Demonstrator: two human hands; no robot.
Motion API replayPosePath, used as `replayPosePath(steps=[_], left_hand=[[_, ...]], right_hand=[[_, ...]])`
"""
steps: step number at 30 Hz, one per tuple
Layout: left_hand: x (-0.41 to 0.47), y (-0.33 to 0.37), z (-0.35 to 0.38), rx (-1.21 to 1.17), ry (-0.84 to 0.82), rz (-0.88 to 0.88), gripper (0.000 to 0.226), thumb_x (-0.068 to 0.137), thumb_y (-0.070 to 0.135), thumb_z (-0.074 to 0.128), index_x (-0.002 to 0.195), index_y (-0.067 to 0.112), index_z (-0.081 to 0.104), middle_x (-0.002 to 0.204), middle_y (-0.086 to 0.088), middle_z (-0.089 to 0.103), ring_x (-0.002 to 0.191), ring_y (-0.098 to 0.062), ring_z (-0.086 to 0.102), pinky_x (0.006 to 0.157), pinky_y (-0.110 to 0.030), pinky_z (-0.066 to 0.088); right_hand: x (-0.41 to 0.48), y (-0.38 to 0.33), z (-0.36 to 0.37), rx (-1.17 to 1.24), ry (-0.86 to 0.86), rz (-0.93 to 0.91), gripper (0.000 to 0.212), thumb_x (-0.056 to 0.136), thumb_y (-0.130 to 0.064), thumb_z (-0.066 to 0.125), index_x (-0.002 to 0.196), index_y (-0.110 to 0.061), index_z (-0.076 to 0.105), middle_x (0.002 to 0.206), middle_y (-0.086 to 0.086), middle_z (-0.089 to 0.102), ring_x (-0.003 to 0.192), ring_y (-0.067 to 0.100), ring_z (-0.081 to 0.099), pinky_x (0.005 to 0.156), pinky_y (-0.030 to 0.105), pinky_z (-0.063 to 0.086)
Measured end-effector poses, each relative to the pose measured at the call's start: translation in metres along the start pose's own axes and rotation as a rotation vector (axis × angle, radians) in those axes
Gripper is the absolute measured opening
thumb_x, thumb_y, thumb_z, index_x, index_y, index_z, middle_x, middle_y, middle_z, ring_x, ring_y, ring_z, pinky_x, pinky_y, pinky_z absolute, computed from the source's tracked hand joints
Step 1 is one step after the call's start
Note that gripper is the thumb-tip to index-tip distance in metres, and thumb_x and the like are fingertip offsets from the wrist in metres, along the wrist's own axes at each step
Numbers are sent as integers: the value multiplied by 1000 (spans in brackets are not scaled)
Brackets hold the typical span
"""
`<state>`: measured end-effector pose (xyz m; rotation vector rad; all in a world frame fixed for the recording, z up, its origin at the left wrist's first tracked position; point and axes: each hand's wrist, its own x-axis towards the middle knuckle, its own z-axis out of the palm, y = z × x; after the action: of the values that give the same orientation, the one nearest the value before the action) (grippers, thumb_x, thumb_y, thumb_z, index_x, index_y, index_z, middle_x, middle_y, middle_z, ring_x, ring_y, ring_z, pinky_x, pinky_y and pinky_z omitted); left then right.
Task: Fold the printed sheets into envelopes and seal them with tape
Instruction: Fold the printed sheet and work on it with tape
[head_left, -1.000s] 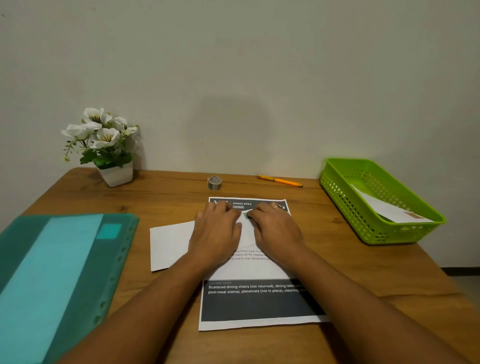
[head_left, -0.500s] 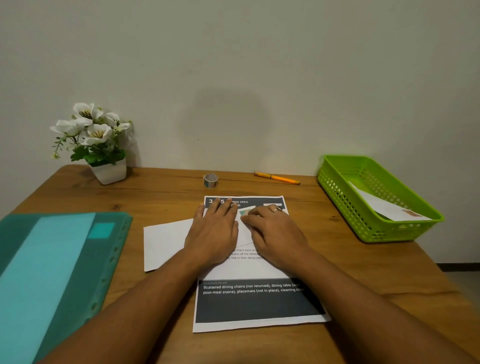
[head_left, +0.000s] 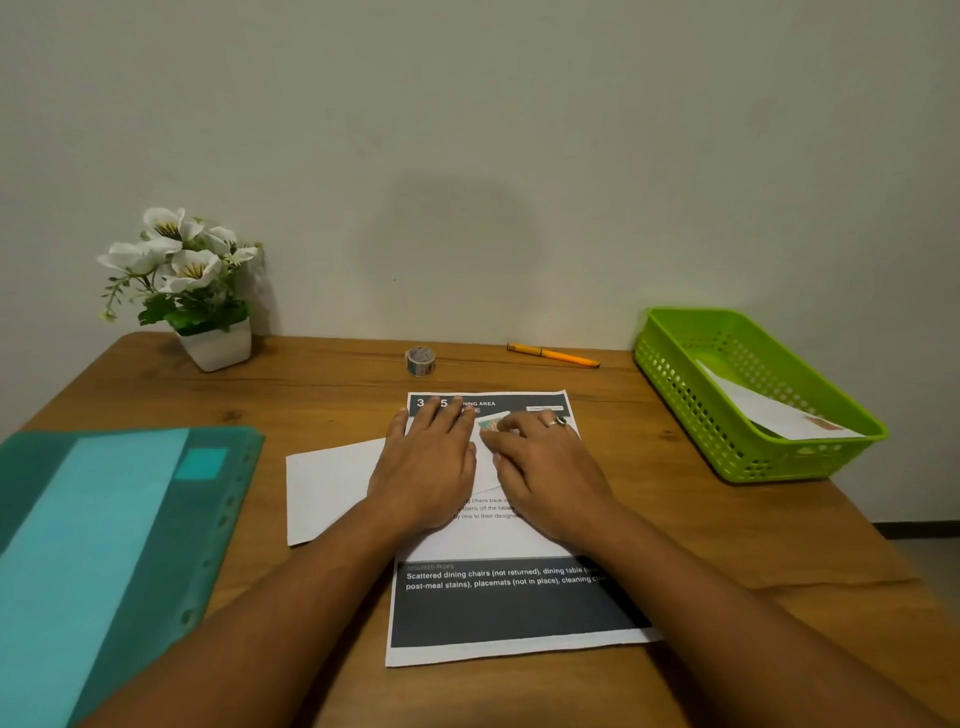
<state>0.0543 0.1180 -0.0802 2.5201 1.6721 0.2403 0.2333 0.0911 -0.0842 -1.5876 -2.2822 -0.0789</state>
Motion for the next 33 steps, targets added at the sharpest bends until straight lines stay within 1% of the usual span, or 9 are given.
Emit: replayPosePath(steps=[2,4,9,14,17,24,26,30,33], left_hand=[[0,0,0,0,3,3,56,109,37,20,163,23,16,171,3,11,157,-19,5,126,-49,6],[-1,0,0,5,1,3,56,109,37,21,163,23,15,171,2,11,157,-20,5,126,-49,6],[0,1,-1,5,-10,0,56,109,38,21,163,24,14,171,3,10,157,-19,4,126,-49,4],[-1,2,-1,15,-27,-4,58,109,40,19,164,23,12,172,3,7,158,-19,1,127,-50,3],[-1,1,1,20,-25,0,58,109,41,18,164,23,11,172,3,6,158,-20,1,127,-51,3],[-1,0,2,30,-46,22,56,109,45,16,163,33,7,172,2,3,158,-22,-4,126,-56,3],[-1,0,3,32,-48,20,56,109,45,16,163,33,7,172,1,3,158,-23,-4,126,-56,3],[1,0,4,33,-46,25,56,109,45,16,163,33,7,172,1,2,158,-23,-4,126,-56,3],[2,-1,6,35,-45,27,57,109,45,16,163,33,6,172,2,2,158,-23,-4,126,-56,3]], right_hand=[[-3,2,-1,24,19,15,33,102,-27,49,129,-28,68,125,-2,64,107,21,55,89,41,48],[-2,1,-1,-11,-5,34,36,102,-32,43,131,-31,63,125,-3,61,106,21,53,88,41,46],[4,0,-3,-132,-67,151,56,101,-49,30,147,-28,53,129,3,58,109,23,52,88,42,46],[-1,0,-6,-157,-46,127,53,101,-50,34,134,-24,66,124,2,65,108,23,57,88,41,47],[-4,3,-6,-153,-30,128,49,102,-50,38,131,-24,67,127,1,65,111,23,58,89,41,48],[7,1,-6,-172,-109,172,60,104,-55,30,153,-24,47,138,4,55,120,23,51,96,42,45],[4,1,-8,-167,-116,150,59,105,-54,31,152,-23,49,139,4,56,122,24,52,98,43,44],[-13,8,-8,-96,-49,125,48,104,-47,41,141,-26,62,140,0,63,125,22,55,102,43,43],[-12,6,-10,-94,-47,142,44,103,-45,43,139,-28,64,135,-1,64,120,22,55,97,42,44]])
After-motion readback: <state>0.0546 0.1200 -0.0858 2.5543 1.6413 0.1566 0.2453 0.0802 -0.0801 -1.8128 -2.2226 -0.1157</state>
